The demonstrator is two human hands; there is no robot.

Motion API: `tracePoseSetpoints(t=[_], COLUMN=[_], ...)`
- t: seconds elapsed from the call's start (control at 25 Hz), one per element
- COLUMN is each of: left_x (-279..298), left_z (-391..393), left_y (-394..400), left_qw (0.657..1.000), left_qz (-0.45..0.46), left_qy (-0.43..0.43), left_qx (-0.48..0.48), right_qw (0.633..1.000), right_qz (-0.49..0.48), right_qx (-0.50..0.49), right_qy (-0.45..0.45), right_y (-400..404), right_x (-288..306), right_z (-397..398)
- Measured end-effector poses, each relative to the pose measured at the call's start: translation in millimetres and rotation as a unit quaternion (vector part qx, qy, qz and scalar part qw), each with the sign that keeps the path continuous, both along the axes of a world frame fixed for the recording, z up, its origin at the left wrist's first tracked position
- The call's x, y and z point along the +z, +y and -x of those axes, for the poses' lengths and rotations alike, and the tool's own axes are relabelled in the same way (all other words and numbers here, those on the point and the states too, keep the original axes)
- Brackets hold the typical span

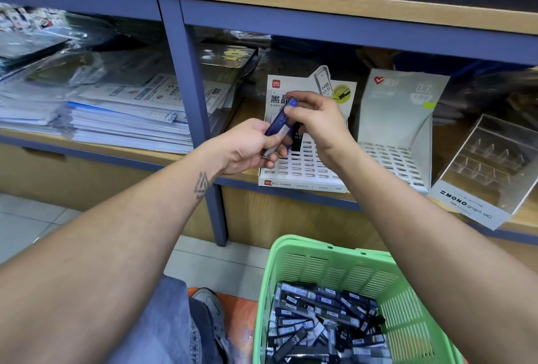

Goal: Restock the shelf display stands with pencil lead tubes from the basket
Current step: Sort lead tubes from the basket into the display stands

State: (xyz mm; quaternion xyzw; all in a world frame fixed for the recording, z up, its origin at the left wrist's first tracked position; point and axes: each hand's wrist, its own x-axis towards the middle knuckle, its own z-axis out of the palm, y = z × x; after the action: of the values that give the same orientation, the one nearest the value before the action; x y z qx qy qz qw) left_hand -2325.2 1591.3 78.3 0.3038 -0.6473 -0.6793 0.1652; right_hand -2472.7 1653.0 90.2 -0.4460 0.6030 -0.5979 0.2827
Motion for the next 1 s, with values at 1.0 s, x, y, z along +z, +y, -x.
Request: tracePoseSetpoints(t=[1.0], left_x=[-35.9], left_z=[19.8], left_y=[-23.4], left_qw=[0.873], left_qz=[0.301], left_qy=[-0.334], left_qx=[0.19], right_qw=[0.936], right_qz=[-0.029], right_qx=[-0.02], right_qy=[0.349], right_y=[-9.9], right_x=[-41.8], right_z=[14.4])
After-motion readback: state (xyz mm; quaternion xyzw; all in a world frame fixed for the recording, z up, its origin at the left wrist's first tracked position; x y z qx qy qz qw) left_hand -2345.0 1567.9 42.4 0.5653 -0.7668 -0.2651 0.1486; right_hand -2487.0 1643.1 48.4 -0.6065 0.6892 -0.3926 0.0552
